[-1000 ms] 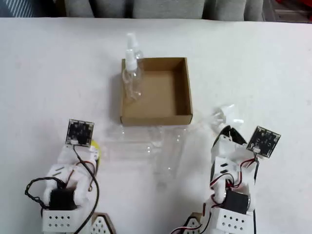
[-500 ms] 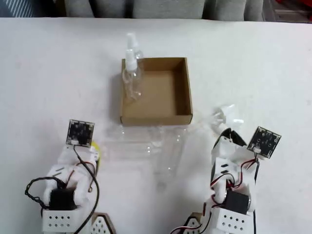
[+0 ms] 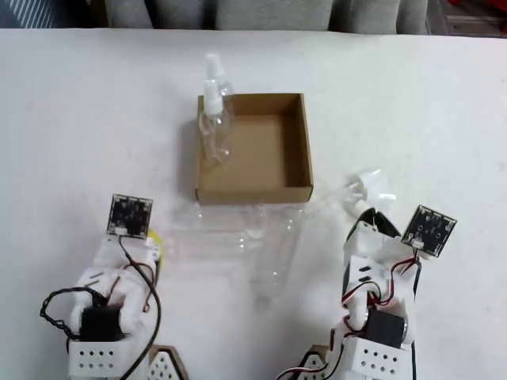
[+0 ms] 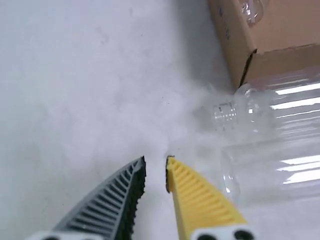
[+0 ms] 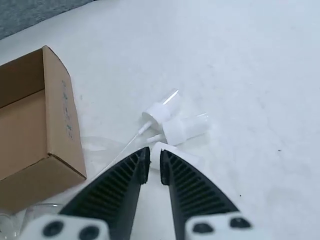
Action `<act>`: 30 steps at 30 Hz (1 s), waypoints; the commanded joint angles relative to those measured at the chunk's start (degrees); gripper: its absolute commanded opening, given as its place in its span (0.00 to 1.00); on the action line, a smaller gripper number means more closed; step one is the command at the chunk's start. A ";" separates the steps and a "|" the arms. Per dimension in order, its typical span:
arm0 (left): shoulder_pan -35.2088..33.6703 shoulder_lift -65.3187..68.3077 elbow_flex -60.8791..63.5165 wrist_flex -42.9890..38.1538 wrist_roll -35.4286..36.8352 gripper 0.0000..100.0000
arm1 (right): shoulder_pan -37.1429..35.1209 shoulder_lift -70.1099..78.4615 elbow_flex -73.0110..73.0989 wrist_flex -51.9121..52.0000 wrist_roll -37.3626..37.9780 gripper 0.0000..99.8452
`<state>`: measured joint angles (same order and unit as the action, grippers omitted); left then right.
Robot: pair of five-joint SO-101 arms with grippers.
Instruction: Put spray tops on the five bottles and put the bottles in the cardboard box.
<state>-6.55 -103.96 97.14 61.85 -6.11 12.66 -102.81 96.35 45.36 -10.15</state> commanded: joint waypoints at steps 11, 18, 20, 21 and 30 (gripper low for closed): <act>-2.24 -0.66 -0.09 -0.09 -0.62 0.09 | 0.57 -0.40 0.44 1.45 9.93 0.02; -2.24 -0.66 -0.09 0.00 -0.53 0.09 | 0.57 -0.40 0.44 1.45 11.08 0.02; -2.24 -0.66 -0.09 -0.09 -0.53 0.09 | 1.01 -0.40 0.44 1.45 11.16 0.02; -2.24 -0.66 -0.09 -0.09 -0.53 0.09 | 1.10 -0.40 0.44 1.45 11.25 0.02; -2.68 -0.66 -0.09 0.09 -0.53 0.08 | 0.13 -0.31 -9.49 10.24 8.18 0.02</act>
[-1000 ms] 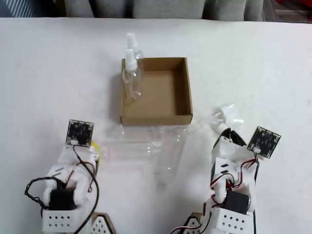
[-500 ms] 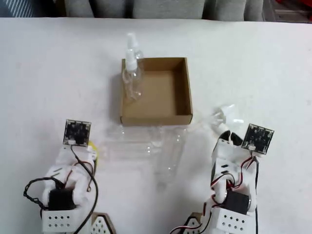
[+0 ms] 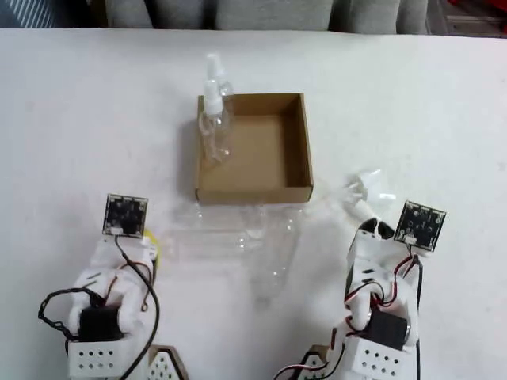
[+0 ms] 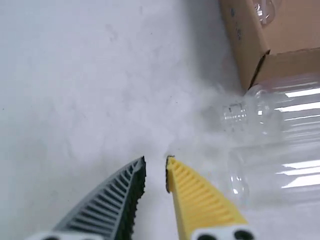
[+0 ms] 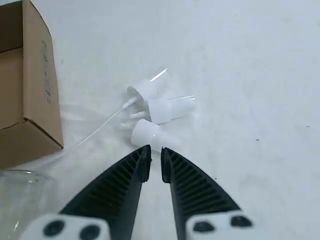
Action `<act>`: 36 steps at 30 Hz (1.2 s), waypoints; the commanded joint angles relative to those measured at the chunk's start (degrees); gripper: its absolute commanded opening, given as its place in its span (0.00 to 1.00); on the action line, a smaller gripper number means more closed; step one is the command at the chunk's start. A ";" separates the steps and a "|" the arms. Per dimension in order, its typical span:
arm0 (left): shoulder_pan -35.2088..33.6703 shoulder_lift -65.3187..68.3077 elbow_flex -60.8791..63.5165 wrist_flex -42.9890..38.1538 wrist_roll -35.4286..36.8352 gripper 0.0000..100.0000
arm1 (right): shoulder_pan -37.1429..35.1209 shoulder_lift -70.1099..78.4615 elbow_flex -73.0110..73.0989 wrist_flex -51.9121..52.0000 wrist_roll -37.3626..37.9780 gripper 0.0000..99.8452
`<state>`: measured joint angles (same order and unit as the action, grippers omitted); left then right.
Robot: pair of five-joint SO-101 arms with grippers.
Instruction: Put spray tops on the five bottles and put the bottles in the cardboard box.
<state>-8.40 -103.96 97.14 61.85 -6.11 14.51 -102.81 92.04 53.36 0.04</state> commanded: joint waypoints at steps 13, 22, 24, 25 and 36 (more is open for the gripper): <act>-0.84 -0.66 -0.09 0.18 -0.53 0.08 | -4.44 11.56 -19.96 1.89 -0.97 0.02; -0.84 -0.66 -0.09 0.18 -0.62 0.09 | -15.87 41.63 -35.96 2.33 -5.89 0.02; -0.84 -0.66 -0.09 0.18 -0.62 0.09 | -18.24 44.88 -38.33 3.21 -5.89 0.02; -0.84 -0.66 -0.09 0.09 -0.62 0.09 | -19.21 45.93 -39.47 4.26 -5.89 0.02; -0.84 -0.66 -0.09 -0.18 -0.70 0.09 | -32.84 48.22 -42.46 10.33 -10.55 0.03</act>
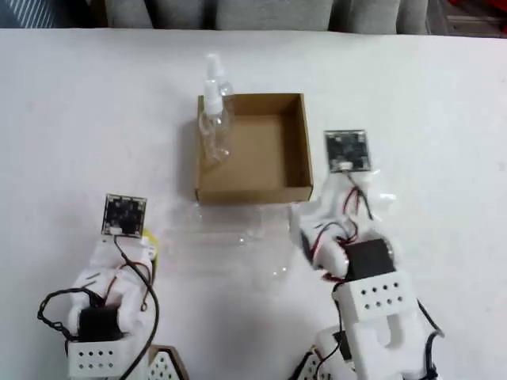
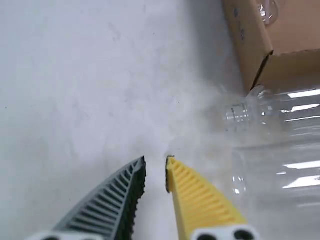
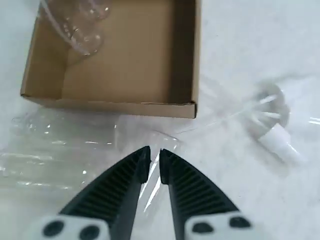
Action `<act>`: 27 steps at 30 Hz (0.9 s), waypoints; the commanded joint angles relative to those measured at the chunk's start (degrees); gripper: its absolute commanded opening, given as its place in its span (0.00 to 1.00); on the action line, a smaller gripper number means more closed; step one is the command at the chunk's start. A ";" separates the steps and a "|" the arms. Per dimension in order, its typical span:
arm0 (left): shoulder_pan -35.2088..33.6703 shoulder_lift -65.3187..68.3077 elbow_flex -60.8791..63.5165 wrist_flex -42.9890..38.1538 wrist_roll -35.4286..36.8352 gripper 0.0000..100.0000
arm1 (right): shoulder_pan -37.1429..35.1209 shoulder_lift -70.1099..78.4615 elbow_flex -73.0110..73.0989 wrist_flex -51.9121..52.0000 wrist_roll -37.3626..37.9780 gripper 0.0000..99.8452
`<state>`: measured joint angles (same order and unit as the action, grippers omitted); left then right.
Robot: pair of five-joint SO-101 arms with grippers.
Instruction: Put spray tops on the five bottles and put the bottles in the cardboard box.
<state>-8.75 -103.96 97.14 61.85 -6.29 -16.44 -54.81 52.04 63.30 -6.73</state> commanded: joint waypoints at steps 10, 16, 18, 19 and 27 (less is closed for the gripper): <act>-0.48 -0.66 -0.09 -0.18 -0.53 0.09 | -5.14 0.22 1.67 0.13 -7.12 0.26; -0.48 -0.66 -0.09 -0.18 -0.53 0.09 | -4.97 5.58 1.76 -2.07 -11.69 0.27; -0.48 -0.66 -0.09 -0.18 -0.53 0.09 | -5.23 10.24 1.49 -3.56 -11.78 0.27; -0.48 -0.66 -0.09 -0.18 -0.53 0.09 | -5.23 12.79 1.32 -4.44 -12.22 0.27; -0.48 -0.66 -0.09 -0.18 -0.53 0.09 | -5.32 21.85 1.32 -10.51 -16.62 0.27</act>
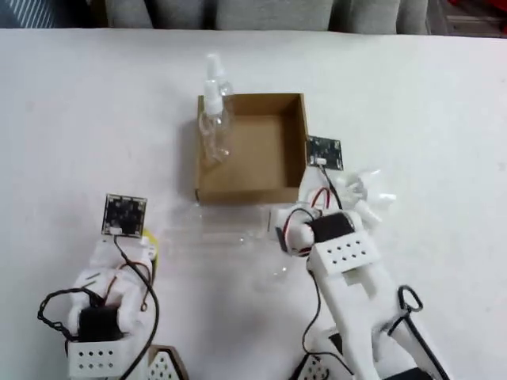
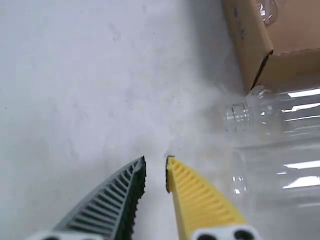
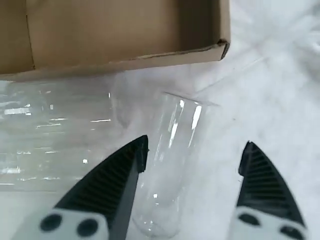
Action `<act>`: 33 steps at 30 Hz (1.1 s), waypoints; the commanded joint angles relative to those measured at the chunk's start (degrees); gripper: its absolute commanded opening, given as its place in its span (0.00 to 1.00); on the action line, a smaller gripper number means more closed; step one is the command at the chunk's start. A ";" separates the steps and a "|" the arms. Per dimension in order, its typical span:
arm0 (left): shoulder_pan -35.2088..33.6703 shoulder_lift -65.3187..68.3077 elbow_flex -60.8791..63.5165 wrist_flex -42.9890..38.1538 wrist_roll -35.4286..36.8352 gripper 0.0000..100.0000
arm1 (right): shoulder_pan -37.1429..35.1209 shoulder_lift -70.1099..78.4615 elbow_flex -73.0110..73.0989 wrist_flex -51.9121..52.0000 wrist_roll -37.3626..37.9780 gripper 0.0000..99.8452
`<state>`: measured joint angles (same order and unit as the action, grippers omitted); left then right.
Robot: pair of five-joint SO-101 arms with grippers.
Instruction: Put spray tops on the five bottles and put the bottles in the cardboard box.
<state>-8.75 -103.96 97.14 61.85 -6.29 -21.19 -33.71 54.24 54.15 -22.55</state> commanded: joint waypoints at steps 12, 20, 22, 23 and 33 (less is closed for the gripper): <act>-0.57 -0.66 -0.09 -0.18 -0.53 0.09 | -0.66 10.59 -0.88 -5.32 -0.88 0.27; -0.57 -0.66 -0.09 -0.18 -0.53 0.09 | -0.66 14.46 -0.88 -7.43 -0.26 0.17; -0.57 -0.66 -0.09 -0.18 -0.53 0.09 | -0.57 14.29 -0.88 -7.43 0.26 0.08; -0.57 -0.66 -0.09 -0.18 -0.53 0.09 | -0.57 13.93 -0.88 -7.25 1.58 0.04; -0.57 -0.66 -0.09 -0.18 -0.53 0.09 | -0.04 2.86 -0.88 -1.71 10.55 0.02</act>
<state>-8.75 -103.96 97.14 61.85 -6.29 -21.10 -24.84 54.24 50.46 -17.36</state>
